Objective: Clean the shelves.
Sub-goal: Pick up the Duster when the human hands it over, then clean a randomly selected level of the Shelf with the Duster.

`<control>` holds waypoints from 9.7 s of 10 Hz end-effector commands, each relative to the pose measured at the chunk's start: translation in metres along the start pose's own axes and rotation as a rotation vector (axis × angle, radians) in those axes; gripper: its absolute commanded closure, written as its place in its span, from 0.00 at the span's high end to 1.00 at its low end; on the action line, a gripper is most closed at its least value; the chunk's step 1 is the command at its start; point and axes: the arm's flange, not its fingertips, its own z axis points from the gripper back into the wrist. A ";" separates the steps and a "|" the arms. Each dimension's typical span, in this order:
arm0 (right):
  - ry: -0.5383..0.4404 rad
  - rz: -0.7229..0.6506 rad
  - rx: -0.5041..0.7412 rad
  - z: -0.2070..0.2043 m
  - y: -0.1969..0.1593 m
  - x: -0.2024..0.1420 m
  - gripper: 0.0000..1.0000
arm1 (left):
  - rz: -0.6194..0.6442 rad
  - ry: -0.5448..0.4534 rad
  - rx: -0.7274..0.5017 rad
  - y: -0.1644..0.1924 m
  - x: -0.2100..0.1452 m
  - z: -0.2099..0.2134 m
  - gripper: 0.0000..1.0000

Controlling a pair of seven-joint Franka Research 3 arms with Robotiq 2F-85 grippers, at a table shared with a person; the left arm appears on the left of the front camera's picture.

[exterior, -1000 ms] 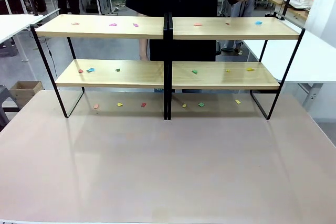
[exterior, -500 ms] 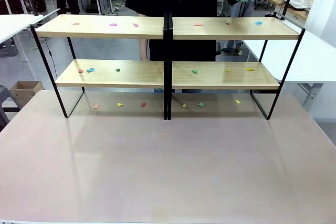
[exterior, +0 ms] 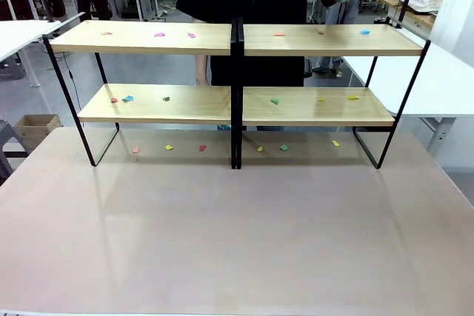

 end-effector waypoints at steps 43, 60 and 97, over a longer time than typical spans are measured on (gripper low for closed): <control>0.625 -0.262 0.093 0.113 -0.120 -0.147 0.00 | 0.000 -0.005 -0.007 0.000 0.000 -0.001 1.00; 0.527 0.116 0.192 0.088 0.010 -0.073 0.12 | 0.000 -0.005 -0.007 0.000 0.000 -0.001 1.00; 0.441 -0.089 -0.202 -0.125 0.086 -0.033 0.12 | 0.000 -0.005 -0.007 0.000 0.000 -0.001 1.00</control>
